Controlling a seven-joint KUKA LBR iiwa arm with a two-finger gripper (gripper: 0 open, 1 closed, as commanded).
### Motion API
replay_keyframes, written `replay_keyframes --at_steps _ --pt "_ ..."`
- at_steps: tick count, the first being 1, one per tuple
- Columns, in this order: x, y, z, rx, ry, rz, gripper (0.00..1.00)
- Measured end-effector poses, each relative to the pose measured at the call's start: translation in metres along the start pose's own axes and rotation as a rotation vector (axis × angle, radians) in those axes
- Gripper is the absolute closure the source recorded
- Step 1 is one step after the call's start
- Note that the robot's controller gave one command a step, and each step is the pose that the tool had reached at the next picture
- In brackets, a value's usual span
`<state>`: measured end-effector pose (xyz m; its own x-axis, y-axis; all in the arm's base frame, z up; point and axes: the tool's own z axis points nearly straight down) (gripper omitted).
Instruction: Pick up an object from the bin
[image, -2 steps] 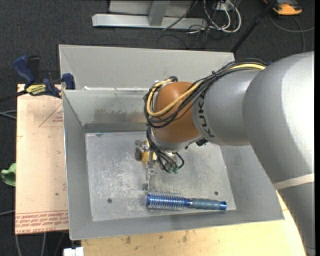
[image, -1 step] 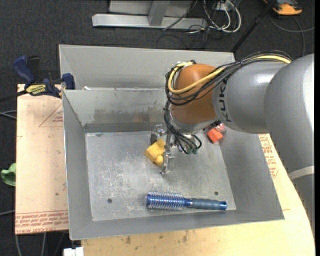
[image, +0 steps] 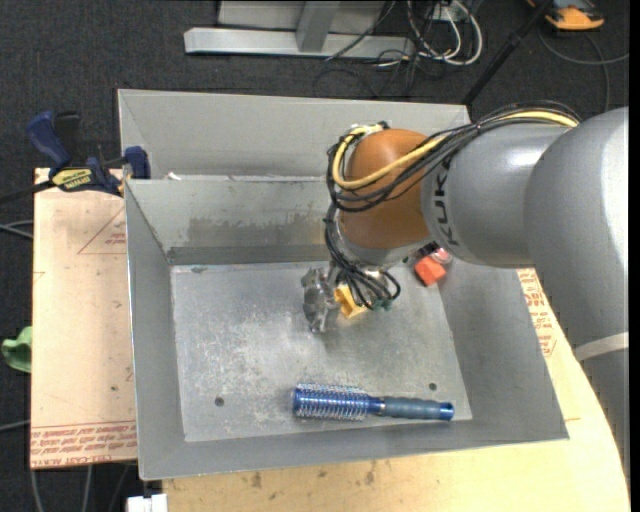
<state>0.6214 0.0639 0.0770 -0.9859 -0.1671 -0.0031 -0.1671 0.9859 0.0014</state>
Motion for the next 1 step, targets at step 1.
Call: replay_keyframes --at_steps 1 --pt "0.0097 0.0098 -0.1028 0.001 -0.008 -0.004 1.00"
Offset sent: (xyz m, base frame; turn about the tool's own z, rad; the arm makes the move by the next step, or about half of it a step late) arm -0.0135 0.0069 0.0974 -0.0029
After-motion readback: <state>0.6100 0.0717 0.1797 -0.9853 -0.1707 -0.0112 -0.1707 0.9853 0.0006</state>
